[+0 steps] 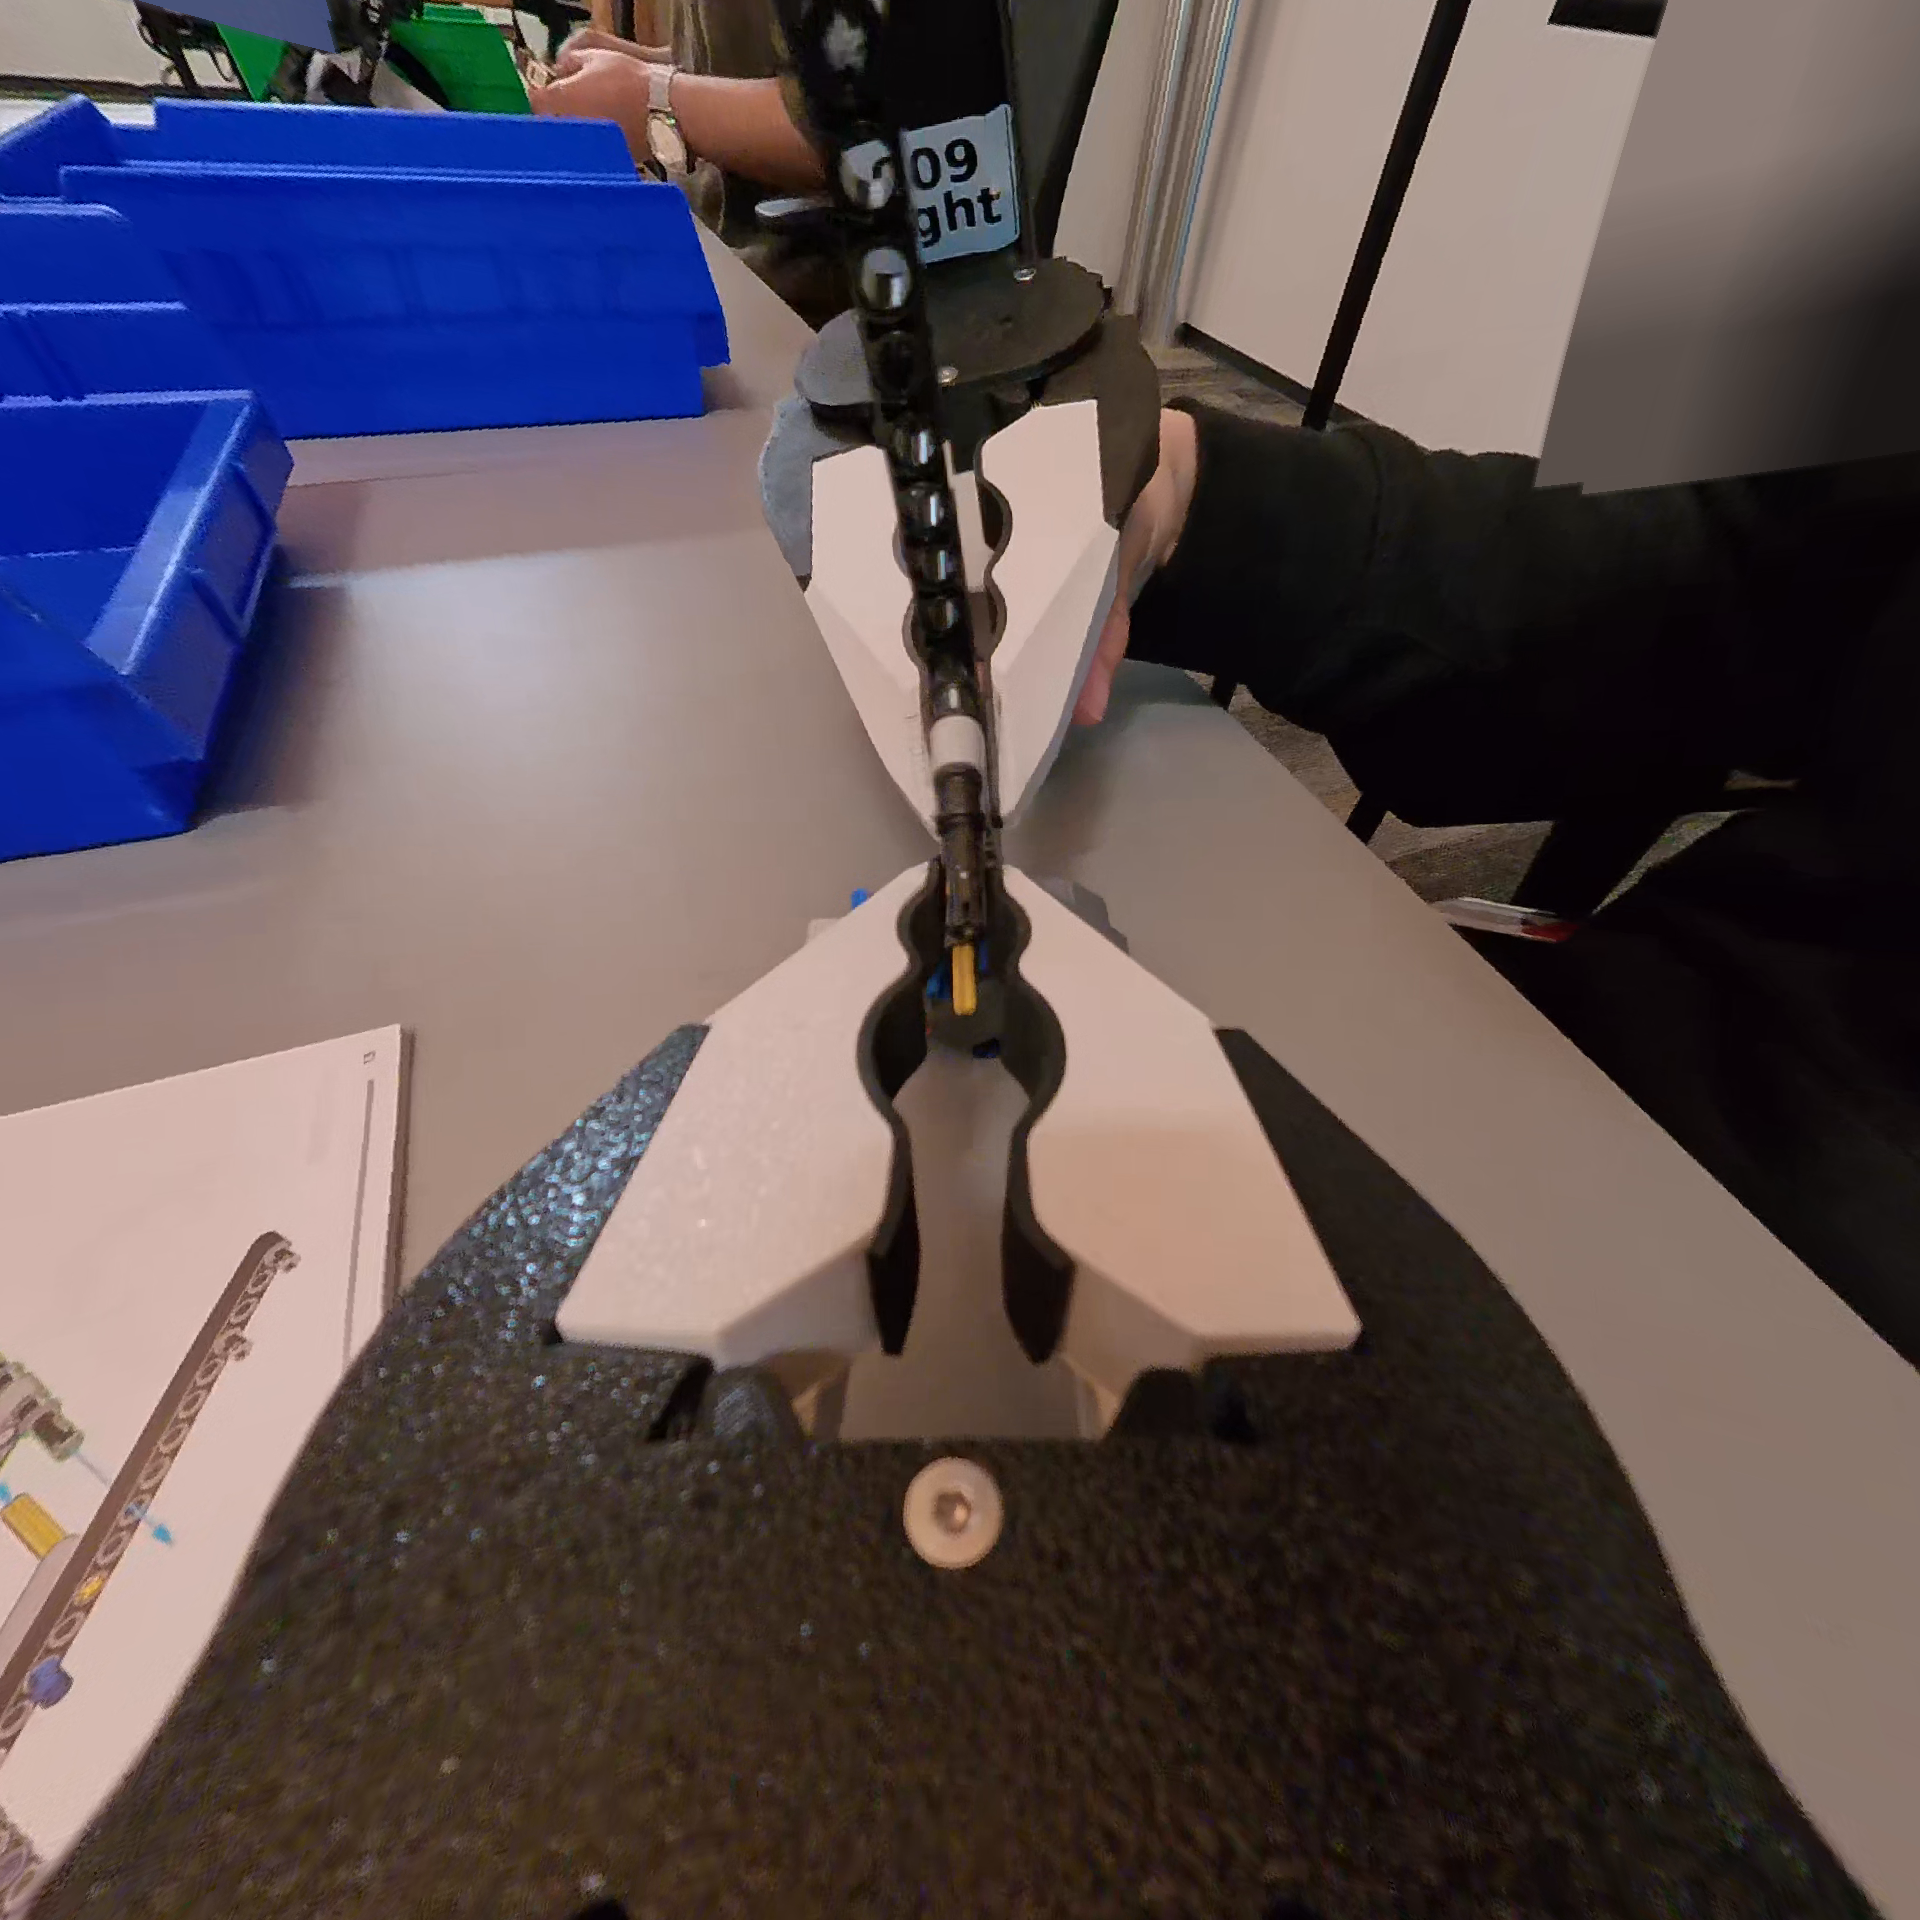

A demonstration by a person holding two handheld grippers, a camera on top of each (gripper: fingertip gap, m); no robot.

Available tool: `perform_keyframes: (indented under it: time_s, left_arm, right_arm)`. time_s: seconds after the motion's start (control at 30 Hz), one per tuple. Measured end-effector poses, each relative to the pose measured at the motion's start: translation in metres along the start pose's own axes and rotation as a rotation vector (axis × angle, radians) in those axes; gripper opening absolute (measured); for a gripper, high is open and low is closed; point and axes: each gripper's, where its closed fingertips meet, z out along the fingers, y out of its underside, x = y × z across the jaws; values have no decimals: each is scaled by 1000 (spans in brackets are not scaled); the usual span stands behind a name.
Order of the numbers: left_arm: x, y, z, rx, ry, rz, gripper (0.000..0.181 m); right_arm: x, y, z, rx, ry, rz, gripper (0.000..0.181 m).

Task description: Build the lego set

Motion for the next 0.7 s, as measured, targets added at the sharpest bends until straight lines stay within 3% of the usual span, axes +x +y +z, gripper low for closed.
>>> perform_keyframes:
  time_s: [0.27, 0.33, 0.7]
  left_arm:
    - [2, -13, -11, 79, 16, -15, 14]
    - [2, -17, -14, 98, 7, -4, 5]
    - [4, -18, -12, 89, -2, 37, 5]
  right_arm:
    - [-2, 0, 1, -4, -2, -14, 5]
    - [-1, 0, 1, -4, -5, -7, 5]
    - [-5, -12, -5, 58, 8, -69, 4]
